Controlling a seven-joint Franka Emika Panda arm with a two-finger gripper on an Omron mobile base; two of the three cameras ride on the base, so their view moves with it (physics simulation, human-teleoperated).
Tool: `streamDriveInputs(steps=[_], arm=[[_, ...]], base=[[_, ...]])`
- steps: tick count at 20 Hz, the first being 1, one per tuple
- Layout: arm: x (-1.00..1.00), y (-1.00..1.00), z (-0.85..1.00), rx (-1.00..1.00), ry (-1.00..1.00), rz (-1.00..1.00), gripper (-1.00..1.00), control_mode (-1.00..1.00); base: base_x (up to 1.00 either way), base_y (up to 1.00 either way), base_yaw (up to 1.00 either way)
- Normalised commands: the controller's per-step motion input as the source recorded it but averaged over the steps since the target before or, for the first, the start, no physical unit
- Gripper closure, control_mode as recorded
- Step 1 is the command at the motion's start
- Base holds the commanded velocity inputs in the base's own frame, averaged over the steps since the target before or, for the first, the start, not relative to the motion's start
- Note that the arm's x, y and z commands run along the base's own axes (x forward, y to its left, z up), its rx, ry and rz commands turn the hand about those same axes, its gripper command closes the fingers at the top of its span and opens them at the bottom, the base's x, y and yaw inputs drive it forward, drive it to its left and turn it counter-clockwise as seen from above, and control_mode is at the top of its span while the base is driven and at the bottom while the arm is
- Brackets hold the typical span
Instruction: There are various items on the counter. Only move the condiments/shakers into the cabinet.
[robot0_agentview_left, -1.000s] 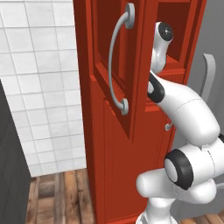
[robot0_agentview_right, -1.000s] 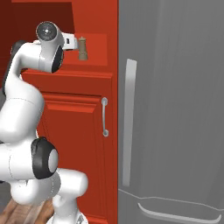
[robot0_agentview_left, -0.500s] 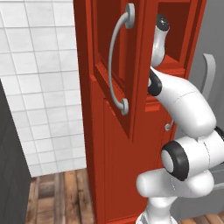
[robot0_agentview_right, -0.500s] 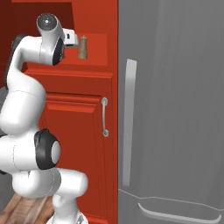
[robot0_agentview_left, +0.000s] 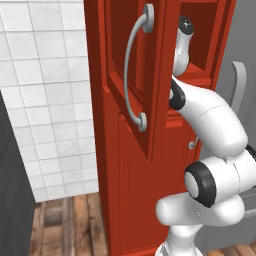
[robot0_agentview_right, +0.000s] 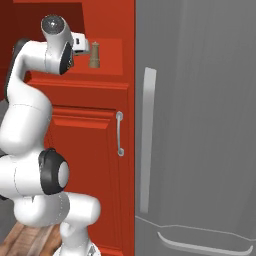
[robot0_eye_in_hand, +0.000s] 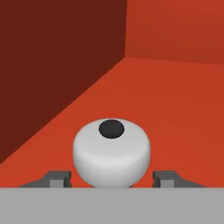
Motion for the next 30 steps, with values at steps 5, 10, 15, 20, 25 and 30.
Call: streamDriveInputs(steps=[5, 10, 15, 20, 25, 30], arm=[[-0.39, 0.0, 0.0, 0.0, -0.05, 0.0, -1.0, -1.0], [-0.97, -0.18, 0.0, 0.01, -0.12, 0.0, -1.0, -1.0], [-1.0, -0.39, 0.01, 0.08, -0.17, -0.03, -1.0, -1.0], [-1.0, -0.6, 0.0, 0.1, -0.05, -0.08, -1.0, -1.0], [-1.0, -0.68, -0.02, 0.09, 0.05, -0.11, -1.0, -1.0], [-1.0, -0.49, -0.2, 0.0, 0.19, -0.1, -1.0, -1.0]], base=[[0.0, 0.0, 0.0], [0.0, 0.0, 0.0], [0.0, 0.0, 0.0], [0.0, 0.0, 0.0], [0.0, 0.0, 0.0], [0.0, 0.0, 0.0]])
